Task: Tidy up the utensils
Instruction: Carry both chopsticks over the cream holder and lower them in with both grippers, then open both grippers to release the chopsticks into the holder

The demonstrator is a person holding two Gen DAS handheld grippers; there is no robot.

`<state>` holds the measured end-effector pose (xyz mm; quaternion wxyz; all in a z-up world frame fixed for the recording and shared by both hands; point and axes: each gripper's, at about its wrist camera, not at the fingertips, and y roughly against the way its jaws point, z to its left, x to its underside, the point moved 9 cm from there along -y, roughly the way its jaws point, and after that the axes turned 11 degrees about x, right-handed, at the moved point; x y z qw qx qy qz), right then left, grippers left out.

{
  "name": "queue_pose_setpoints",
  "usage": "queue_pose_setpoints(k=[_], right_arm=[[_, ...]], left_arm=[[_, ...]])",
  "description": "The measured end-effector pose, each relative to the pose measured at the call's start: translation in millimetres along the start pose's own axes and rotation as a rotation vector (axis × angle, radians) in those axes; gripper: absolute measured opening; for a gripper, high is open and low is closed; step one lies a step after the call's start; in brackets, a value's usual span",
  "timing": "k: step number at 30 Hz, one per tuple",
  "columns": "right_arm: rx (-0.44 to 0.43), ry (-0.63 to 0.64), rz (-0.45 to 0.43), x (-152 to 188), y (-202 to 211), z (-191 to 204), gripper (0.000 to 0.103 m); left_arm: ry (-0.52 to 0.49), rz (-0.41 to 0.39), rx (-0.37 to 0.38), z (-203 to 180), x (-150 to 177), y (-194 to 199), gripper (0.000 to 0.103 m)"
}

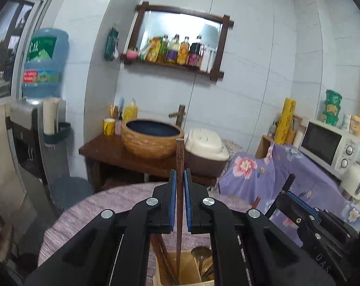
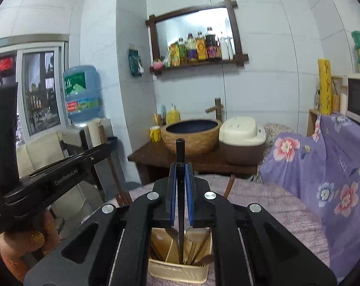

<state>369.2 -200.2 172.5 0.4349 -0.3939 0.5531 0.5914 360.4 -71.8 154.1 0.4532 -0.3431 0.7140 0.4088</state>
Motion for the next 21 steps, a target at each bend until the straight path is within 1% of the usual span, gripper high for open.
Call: queue_pose_setpoints(k=[3,7,11,16,17,19,21], right_arm=[[-0.002,0.006,0.048,27,-14,1,0.008],[0.003,0.012,0.077,47,-24,1,0.008],[0.009,0.011,0.082,57,-29,0,0.008],[0.009,0.026,0.059,58,-24,1,0.010],[0.011,0.030,0.053,57,-22,1,0.012],[0.020,0.032,0.032,55,-16,0,0.021],[0.021,0.027,0.013,53,-7,-3,0.041]], left_arm=[[0.017,0.051,0.001,7,28,-12,0.007],[0.021,0.099,0.006,9,54,-20,0.007],[0.017,0.125,0.003,11,67,-26,0.007],[0.031,0.125,0.023,12,66,-24,0.007],[0.033,0.115,0.029,12,64,-22,0.008],[0.029,0.108,0.034,11,63,-16,0.008],[0.026,0.104,0.038,11,62,-9,0.012]])
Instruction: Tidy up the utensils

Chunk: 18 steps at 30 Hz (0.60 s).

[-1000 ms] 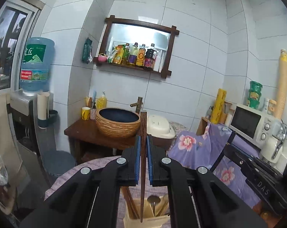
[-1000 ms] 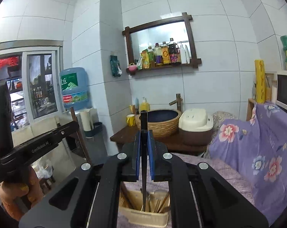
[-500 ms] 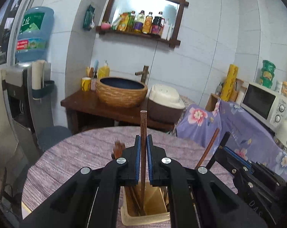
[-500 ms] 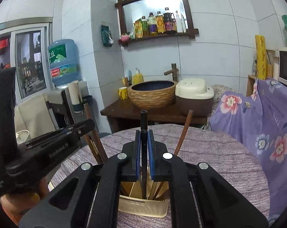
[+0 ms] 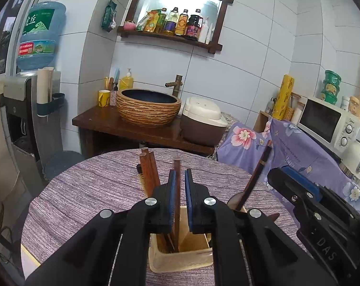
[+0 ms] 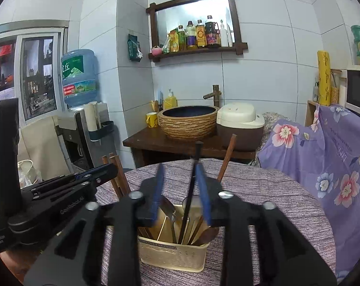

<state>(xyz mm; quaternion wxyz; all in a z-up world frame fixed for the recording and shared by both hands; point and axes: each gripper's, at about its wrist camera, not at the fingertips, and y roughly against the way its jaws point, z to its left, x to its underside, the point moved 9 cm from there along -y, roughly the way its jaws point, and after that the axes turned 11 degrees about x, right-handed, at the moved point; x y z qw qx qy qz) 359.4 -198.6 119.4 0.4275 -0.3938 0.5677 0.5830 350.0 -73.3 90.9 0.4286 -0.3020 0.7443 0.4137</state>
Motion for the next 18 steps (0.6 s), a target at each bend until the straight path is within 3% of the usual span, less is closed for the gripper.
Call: queue_pose_setpoints(k=[3,4,5,6,8,10,11,18], right_arm=[[0.021,-0.003,-0.023,1,17,-8,0.042],[0.023,-0.001,-0.028,2,23,-9,0.043],[0.024,0.000,-0.033,4,29,-10,0.052],[0.031,0.003,-0.043,8,39,-13,0.071],[0.047,0.016,-0.070,18,59,-16,0.085],[0.072,0.039,-0.096,38,83,-20,0.091],[0.076,0.044,-0.097,47,91,-21,0.097],[0.049,-0.011,-0.011,154,154,-30,0.097]], left_arm=[[-0.012,-0.021,-0.007,2,2,19,0.032],[-0.021,-0.031,-0.012,2,3,25,0.044],[-0.037,-0.048,-0.022,2,5,35,0.056],[-0.052,-0.063,-0.030,3,8,44,0.062],[-0.091,-0.099,-0.051,3,17,65,0.080],[-0.126,-0.130,-0.070,4,30,85,0.093],[-0.135,-0.142,-0.079,5,38,94,0.097],[-0.089,-0.182,-0.075,7,118,152,0.098]])
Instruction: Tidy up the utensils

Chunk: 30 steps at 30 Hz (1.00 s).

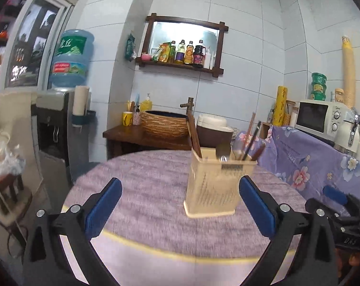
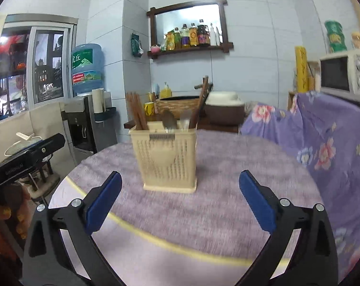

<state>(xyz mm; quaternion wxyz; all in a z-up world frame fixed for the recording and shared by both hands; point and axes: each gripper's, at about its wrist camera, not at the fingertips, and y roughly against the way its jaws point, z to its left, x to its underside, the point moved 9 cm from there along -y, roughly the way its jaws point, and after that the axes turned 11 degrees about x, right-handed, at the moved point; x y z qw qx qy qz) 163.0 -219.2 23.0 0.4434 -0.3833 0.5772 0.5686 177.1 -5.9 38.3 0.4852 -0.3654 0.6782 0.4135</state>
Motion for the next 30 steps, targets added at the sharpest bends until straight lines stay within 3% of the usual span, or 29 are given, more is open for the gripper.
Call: queue_pose_setpoints(k=[5,11,20,30], right_arm=[[0.051,0.049,-0.018,45,44,0,0.097],[0.085,0.067,-0.069,65,88,-3,0.097],[0.066,0.114,-0.115,65,116,14,0.097],[0.060,0.105,-0.115,61,116,11,0.097]], left_arm=[[-0.037,0.013,-0.028,-10,35,35,0.098],[-0.027,-0.014,-0.060,-10,47,70,0.098],[-0.070,-0.032,-0.035,-35,55,94,0.098],[-0.102,-0.047,-0.025,-44,54,100,0.098]])
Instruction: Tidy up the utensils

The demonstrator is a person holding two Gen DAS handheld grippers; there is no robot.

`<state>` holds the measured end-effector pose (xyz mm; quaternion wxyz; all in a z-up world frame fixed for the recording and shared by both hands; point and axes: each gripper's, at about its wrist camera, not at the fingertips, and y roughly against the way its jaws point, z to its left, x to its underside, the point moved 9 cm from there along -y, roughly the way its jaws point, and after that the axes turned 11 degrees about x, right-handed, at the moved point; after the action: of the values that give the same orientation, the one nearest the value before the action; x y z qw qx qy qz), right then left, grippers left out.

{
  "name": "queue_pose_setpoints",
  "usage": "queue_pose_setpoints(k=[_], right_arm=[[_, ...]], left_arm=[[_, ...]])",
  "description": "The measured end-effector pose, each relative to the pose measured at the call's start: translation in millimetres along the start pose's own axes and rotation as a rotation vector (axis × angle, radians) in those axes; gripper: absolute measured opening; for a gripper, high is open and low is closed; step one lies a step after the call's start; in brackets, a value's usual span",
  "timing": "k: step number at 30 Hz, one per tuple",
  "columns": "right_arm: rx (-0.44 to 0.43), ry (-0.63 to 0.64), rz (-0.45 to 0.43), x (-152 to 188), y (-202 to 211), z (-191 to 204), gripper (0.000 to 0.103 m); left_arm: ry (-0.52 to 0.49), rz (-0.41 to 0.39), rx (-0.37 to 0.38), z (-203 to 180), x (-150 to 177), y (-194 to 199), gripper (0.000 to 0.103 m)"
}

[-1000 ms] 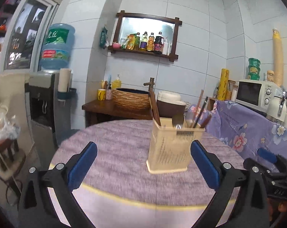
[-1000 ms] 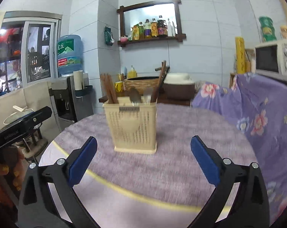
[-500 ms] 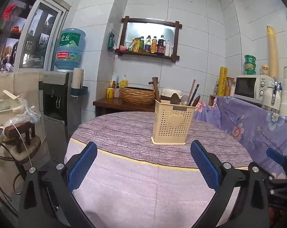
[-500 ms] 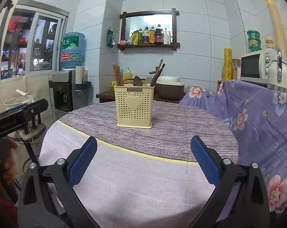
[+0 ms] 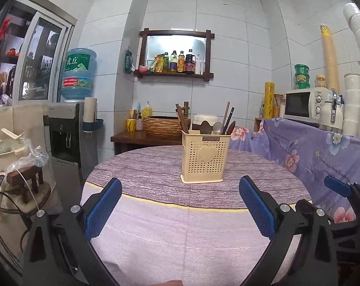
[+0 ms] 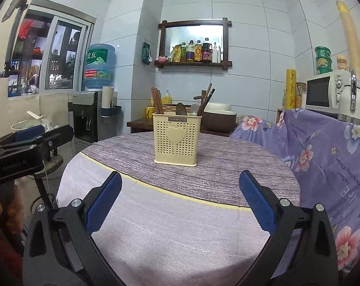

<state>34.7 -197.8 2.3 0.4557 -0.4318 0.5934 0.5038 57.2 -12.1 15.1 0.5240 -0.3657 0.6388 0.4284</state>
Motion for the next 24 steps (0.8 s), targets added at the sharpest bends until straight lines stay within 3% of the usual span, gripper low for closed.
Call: queue_pose_setpoints(k=[24], right_arm=[[-0.011,0.001,0.014,4.7,-2.2,3.6,0.097]], left_arm=[[0.021,0.010,0.004,1.7,0.9,1.3,0.098]])
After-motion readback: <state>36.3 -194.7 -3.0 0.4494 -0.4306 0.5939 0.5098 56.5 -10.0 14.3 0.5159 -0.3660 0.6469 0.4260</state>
